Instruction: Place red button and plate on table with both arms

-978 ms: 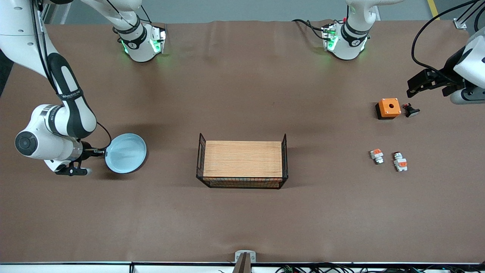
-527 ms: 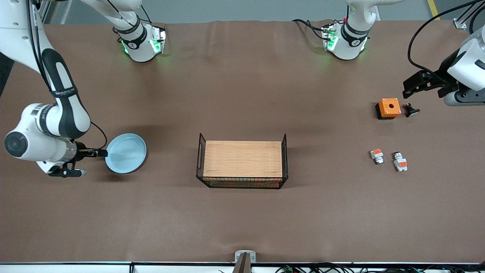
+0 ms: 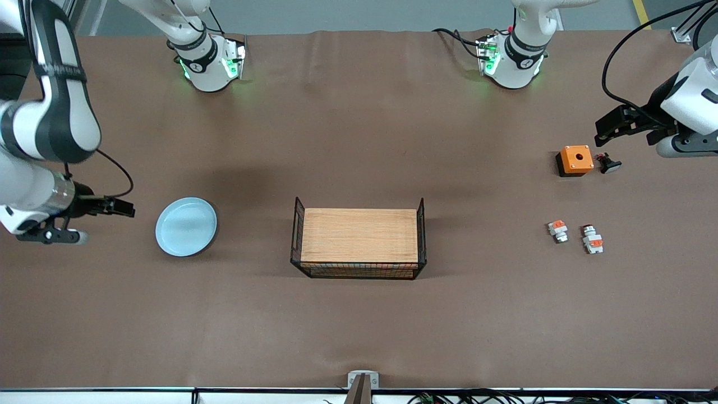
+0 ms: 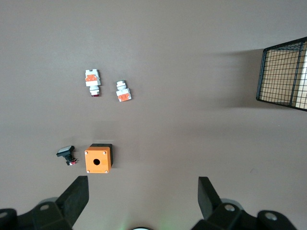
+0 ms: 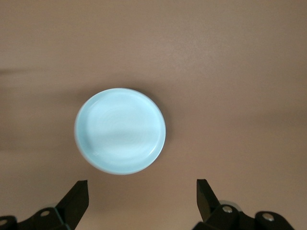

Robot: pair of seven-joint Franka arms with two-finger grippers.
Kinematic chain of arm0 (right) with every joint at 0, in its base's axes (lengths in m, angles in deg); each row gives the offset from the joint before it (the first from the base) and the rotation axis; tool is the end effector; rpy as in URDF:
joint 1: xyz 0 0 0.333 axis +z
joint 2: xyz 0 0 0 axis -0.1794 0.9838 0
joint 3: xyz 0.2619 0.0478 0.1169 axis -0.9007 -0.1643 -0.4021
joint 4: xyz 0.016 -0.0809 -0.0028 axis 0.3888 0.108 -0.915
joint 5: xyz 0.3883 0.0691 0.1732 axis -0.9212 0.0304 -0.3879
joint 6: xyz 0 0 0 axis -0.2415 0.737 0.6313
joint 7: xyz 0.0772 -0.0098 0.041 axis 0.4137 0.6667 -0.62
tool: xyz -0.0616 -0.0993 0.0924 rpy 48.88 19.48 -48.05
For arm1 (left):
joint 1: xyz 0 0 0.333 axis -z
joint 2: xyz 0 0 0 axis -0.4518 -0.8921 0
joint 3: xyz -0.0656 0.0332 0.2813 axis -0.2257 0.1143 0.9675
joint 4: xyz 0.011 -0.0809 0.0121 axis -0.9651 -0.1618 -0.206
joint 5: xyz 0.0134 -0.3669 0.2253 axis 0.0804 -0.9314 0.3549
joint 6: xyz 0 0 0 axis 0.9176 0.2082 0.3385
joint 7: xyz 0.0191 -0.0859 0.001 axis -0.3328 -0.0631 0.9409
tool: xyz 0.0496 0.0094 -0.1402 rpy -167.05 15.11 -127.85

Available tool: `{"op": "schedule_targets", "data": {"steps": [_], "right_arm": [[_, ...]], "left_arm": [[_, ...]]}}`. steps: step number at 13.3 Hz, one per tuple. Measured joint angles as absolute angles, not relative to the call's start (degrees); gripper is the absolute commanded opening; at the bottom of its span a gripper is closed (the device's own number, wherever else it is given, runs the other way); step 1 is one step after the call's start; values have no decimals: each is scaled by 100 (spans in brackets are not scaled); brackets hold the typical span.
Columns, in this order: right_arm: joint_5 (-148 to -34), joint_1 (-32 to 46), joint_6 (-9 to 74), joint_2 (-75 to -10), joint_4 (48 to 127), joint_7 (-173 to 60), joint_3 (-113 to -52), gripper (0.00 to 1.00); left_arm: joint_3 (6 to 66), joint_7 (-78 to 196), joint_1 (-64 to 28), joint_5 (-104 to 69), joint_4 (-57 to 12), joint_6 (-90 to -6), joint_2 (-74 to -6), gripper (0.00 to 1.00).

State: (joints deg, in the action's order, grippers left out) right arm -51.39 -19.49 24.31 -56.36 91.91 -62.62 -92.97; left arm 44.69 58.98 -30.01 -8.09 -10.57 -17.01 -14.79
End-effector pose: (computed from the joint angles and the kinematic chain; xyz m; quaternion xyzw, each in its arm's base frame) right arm 0.6234 -0.0506 0.3586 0.9980 -0.0381 -0.0497 0.0100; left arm 0.5805 -0.0668 0.5675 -0.9998 -0.0007 0.0215 0.0059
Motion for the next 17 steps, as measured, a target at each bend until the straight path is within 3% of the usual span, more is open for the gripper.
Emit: {"op": "schedule_targets", "data": {"steps": [3,7,17], "right_arm": [[-5139,-1743,1294,-6312,8778,-6564,-9316,100],[-5139,-1737,151,-6480,7739,-6574,-9315,100],[-5143,-1691,-65,-6387,7337,-6574,-9317,100]], "left_arm": [[4407,5910,-3000,-809,-1058,-1702,-1479,100],[4378,5918,-3000,-804,-1077,-1702,-1479,100],[4193,5979,-3029,-590,-1136,-1790,-1479,100]]}}
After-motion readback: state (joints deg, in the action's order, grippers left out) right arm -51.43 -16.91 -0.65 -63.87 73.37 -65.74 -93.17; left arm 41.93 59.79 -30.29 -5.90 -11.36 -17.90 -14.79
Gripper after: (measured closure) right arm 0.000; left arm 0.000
